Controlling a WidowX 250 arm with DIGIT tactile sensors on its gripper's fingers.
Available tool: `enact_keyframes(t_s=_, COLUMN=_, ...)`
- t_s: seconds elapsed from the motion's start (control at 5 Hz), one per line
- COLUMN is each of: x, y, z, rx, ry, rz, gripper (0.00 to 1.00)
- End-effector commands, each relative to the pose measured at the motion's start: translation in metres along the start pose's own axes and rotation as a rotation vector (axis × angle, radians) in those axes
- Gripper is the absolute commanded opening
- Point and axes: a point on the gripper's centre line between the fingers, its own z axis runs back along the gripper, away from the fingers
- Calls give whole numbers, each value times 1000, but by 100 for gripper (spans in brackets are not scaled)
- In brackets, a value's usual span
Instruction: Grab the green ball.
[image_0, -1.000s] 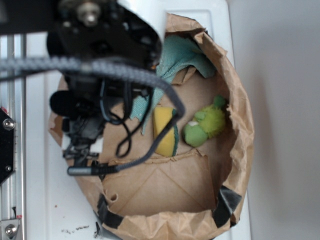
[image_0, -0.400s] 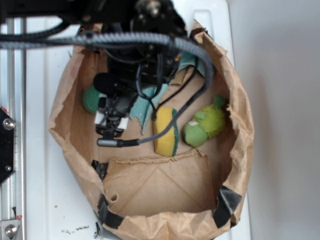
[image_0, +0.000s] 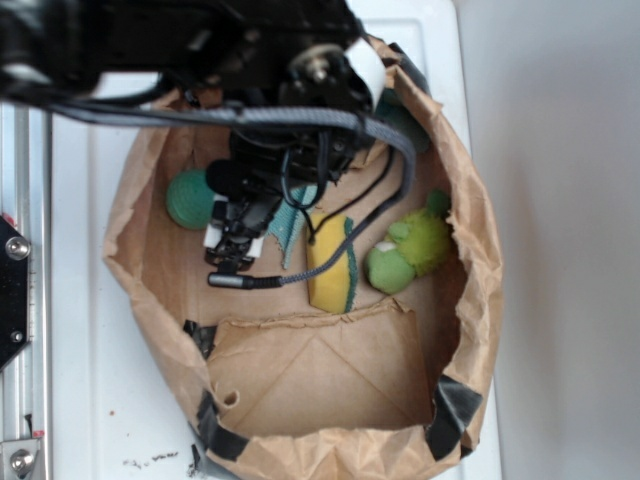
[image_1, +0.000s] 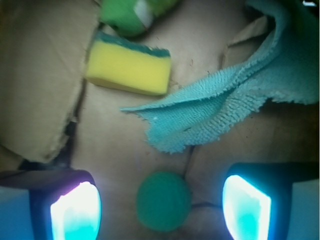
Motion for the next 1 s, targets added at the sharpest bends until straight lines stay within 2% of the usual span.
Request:
enact_keyframes(t_s=0.0, x=-2, y=-4, z=-8, rx=43, ry=31, rz=-56, gripper=100)
enact_keyframes(t_s=0.4, x=-2, y=-4, z=-8, rx=43, ry=31, rz=-56, gripper=100)
enact_keyframes(t_s=0.6, x=-16, y=-12, z=-15, rx=62, ry=14, rz=-81, gripper=100)
enact_keyframes(t_s=0.8, x=-15, y=-11, z=-23, rx=55, ry=9, rz=-89, gripper=100)
